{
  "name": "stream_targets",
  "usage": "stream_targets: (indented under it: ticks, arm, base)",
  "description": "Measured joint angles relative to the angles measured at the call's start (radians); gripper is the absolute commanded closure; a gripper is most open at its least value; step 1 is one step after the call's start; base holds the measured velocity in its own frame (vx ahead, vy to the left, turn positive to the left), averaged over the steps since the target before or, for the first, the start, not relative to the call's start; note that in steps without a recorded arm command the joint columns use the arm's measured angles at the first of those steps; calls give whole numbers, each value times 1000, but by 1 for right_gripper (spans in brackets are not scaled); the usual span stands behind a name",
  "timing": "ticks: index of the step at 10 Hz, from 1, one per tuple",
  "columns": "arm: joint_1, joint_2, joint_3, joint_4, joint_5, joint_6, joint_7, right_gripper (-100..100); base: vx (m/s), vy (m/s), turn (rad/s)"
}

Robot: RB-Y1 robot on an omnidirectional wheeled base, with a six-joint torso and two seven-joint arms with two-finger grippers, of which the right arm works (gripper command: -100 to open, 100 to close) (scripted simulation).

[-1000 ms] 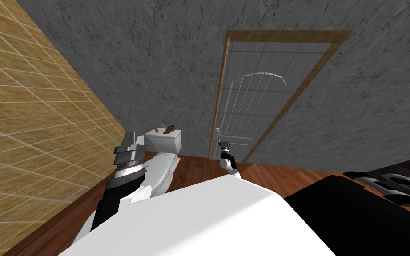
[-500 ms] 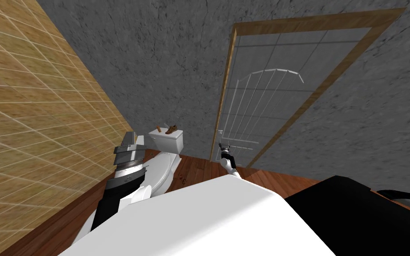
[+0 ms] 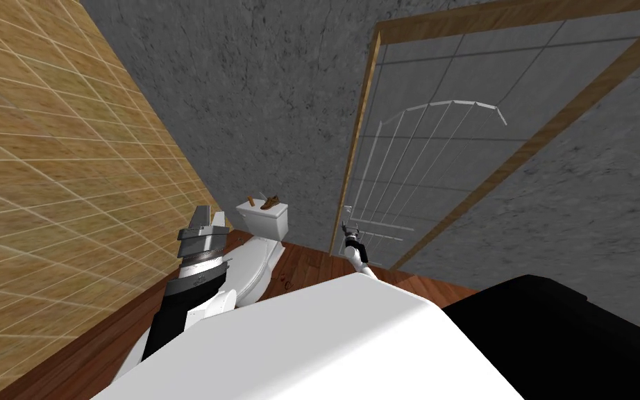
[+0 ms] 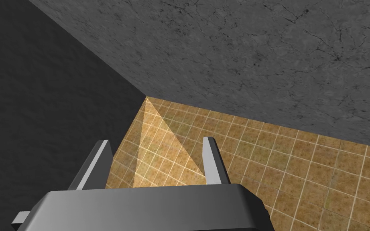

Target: Pull the door open

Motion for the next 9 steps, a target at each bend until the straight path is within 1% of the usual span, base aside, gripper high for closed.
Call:
stream_targets:
  ticks: [2, 3, 4, 5, 6, 7, 8, 9]
  arm:
    - [-14, -11, 5, 43, -35, -4, -28, -100]
    - [-14, -11, 5, 45, -37, -4, -30, -100]
    - [-13, -22, -7, 55, -42, -6, -36, -100]
    - [-15, -32, -27, 60, -54, -1, -36, -100]
    - [-11, -42, -39, 67, -59, -2, -42, -100]
    - [-9, -51, -51, 77, -63, -7, -49, -100]
    - [-17, -55, -55, 92, -64, -11, -56, -100]
    - [-18, -62, -66, 100, -70, -13, -58, -100]
  base:
    - [38, -48, 59]
    - [30, -24, 244]
    - [42, -39, 273]
    - [46, -41, 228]
    - [42, -33, 187]
    - [24, -20, 50]
    - [24, -15, 130]
    - [39, -27, 207]
